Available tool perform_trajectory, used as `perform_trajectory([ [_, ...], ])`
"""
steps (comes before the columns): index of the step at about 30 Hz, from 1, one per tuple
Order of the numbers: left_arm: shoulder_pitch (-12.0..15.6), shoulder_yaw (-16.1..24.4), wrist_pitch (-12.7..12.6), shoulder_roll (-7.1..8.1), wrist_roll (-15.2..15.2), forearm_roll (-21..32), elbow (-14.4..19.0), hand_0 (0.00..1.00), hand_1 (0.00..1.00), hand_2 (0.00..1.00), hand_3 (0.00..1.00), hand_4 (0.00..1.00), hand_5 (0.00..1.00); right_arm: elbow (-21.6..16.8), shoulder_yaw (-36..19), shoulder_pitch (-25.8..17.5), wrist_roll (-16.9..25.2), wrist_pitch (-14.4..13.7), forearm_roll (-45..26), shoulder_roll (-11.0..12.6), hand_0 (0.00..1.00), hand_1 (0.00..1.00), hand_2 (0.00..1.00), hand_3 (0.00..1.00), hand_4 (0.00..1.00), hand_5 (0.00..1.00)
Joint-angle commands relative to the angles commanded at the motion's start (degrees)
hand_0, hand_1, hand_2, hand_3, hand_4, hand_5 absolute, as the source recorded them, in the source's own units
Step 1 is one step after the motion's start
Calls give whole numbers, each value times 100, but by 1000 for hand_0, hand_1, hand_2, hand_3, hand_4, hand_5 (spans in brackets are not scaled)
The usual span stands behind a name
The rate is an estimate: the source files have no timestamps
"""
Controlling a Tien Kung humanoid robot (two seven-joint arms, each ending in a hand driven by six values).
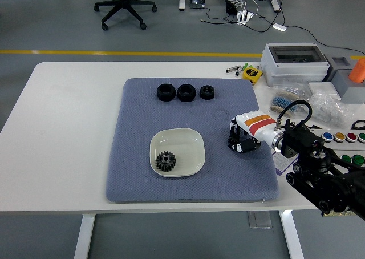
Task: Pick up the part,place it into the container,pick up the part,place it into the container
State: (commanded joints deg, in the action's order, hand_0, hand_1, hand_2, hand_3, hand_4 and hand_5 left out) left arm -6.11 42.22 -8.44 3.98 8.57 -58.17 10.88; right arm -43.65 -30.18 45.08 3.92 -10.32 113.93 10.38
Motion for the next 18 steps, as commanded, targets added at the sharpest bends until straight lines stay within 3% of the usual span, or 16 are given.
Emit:
perform_trajectory([
  [2, 0, -1, 1, 1, 0, 2, 0, 743, 697, 651, 581, 641, 614, -1, 5, 2, 3, 17, -11, 2, 134, 298, 415, 454, 829, 298],
  [3, 2, -2, 1, 2, 0, 5, 0, 743, 697, 651, 581, 640, 613, 3, 11, 0, 4, 31, -17, 1, 70, 235, 322, 369, 766, 314],
  [18, 24, 48, 11, 1, 19, -80, 3, 743, 696, 650, 581, 640, 614, -68, -18, -34, 3, 59, -23, 26, 2, 169, 275, 331, 757, 324],
])
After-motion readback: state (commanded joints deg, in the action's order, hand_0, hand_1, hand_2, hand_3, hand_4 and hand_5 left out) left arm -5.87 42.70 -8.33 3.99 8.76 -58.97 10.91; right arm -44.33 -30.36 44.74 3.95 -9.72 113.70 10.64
